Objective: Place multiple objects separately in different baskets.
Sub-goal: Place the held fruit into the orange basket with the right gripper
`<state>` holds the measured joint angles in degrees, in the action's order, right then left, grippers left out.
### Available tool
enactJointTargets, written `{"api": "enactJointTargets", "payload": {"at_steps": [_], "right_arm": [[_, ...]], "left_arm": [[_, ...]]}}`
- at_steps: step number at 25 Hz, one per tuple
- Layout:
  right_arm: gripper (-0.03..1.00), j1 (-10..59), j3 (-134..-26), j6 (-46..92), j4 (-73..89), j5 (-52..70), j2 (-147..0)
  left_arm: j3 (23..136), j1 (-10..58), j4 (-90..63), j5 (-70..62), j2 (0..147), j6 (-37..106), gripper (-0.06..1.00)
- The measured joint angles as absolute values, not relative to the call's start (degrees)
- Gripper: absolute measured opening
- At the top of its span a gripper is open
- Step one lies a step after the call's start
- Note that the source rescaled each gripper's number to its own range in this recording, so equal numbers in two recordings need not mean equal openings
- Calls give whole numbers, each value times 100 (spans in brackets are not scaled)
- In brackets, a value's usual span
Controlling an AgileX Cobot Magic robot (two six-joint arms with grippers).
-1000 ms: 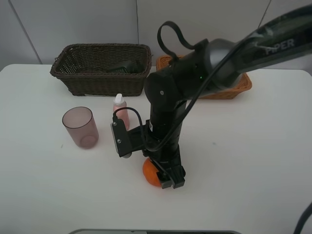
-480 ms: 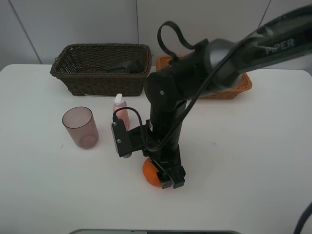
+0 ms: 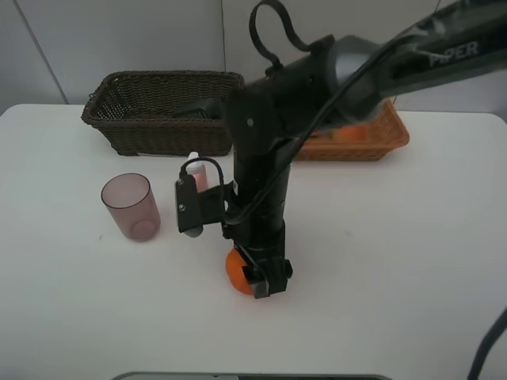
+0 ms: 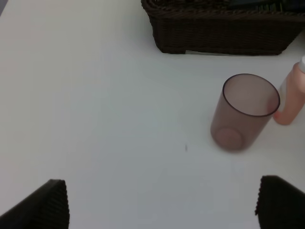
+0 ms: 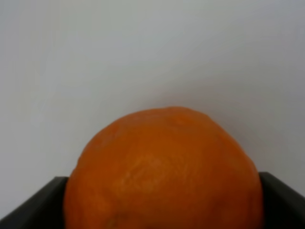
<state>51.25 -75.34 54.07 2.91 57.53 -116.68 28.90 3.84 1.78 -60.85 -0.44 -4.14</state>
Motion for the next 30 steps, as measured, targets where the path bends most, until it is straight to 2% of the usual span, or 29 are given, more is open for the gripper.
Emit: {"api": "enactJointTargets", "payload": {"at_steps": [7, 13, 30], "right_arm": [[70, 5125, -8638, 3772, -224, 6249, -11673], [70, 5076, -9143, 2646, -801, 6467, -11673], [70, 3701, -10015, 188, -801, 6360, -11673]], "left_arm": [[2890, 384, 178, -6085, -44, -414, 100], [2890, 384, 178, -6085, -44, -414, 100], [2890, 384, 178, -6085, -44, -414, 100]]}}
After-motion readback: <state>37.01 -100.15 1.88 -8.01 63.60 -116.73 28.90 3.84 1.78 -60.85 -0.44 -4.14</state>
